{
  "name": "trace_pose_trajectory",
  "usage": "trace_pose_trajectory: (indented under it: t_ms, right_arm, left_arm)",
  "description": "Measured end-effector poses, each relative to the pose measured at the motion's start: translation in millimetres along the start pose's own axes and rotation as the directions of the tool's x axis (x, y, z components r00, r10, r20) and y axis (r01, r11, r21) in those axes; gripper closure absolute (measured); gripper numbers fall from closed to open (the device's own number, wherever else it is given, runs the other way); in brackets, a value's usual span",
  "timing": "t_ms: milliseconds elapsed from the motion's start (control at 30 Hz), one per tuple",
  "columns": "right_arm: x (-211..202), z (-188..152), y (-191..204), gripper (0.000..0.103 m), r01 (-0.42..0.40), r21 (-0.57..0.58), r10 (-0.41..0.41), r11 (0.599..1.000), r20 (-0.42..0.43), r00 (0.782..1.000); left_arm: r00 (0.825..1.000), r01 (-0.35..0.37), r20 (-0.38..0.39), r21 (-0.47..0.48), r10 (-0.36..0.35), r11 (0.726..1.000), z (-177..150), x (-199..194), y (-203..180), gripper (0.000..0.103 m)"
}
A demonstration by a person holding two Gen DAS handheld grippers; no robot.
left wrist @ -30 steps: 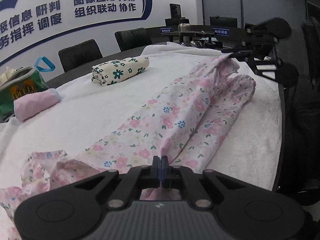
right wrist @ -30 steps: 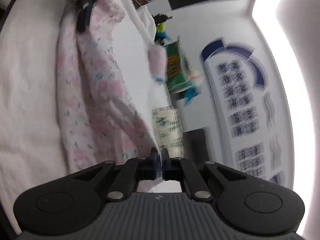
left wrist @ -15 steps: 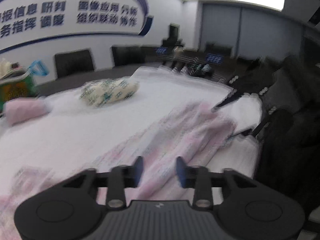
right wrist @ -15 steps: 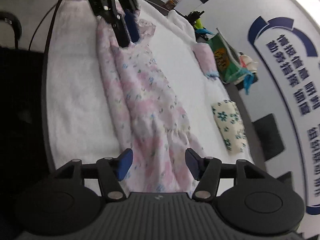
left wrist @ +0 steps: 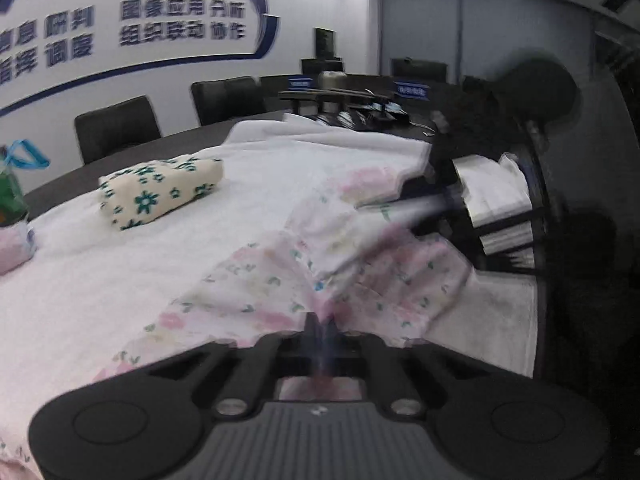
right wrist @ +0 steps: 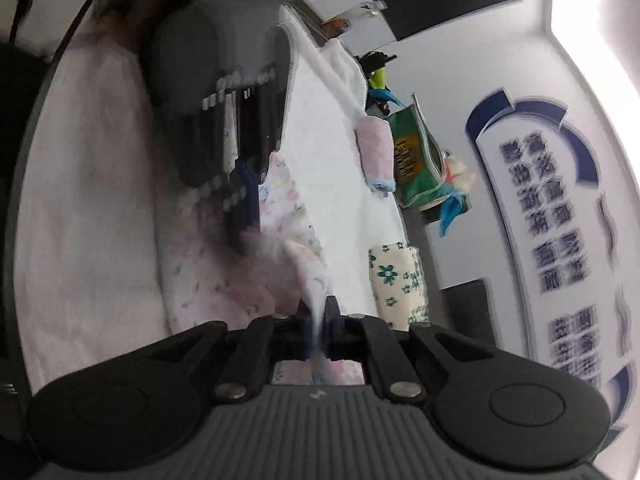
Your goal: Fold clothes
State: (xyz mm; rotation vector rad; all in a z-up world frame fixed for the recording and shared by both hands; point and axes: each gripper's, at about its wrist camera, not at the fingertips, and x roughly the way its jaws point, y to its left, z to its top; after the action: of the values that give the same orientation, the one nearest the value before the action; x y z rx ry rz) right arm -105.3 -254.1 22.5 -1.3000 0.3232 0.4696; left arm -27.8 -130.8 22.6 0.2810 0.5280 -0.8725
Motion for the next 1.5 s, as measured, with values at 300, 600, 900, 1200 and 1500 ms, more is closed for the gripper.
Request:
trace_pose_trajectory:
  t_ms: [300, 600, 900, 1200, 1500]
  right_arm:
    - [32, -12, 11, 0.1, 0.003, -0.075, -0.01, 0.997, -0.084, 0.996]
    - [19, -25, 49, 0.1, 0.041, -0.175, -0.064, 0.984, -0.129, 0.99]
    - [-21, -12, 10, 0.051, -0.058, 0.04, 0.061, 0.997, -0.065, 0.996]
    - [-36, 16, -28, 0.051, -0.197, 0.184, 0.169, 0.963, 0.156, 0.973]
    - [-15, 26, -13, 0.051, -0.2, 0.141, 0.183, 0.969, 0.127, 0.975]
  left_arm:
    - [1.0, -0.014, -0.003, 0.135, 0.015, 0.991, -7, -13, -27, 0.103]
    - [1.0, 0.028, 0.0, 0.033, -0.028, 0.999, -18, -21, -28, 0.102]
    - [0.98, -0.19, 0.045, -0.061, 0.193, 0.98, -42, -82, 21, 0.07]
    - [0.977, -0.215, 0.005, 0.028, 0.215, 0.976, -56, -78, 21, 0.056]
    - [0.98, -0.199, -0.018, -0.04, 0.199, 0.979, -74, -82, 37, 0.056]
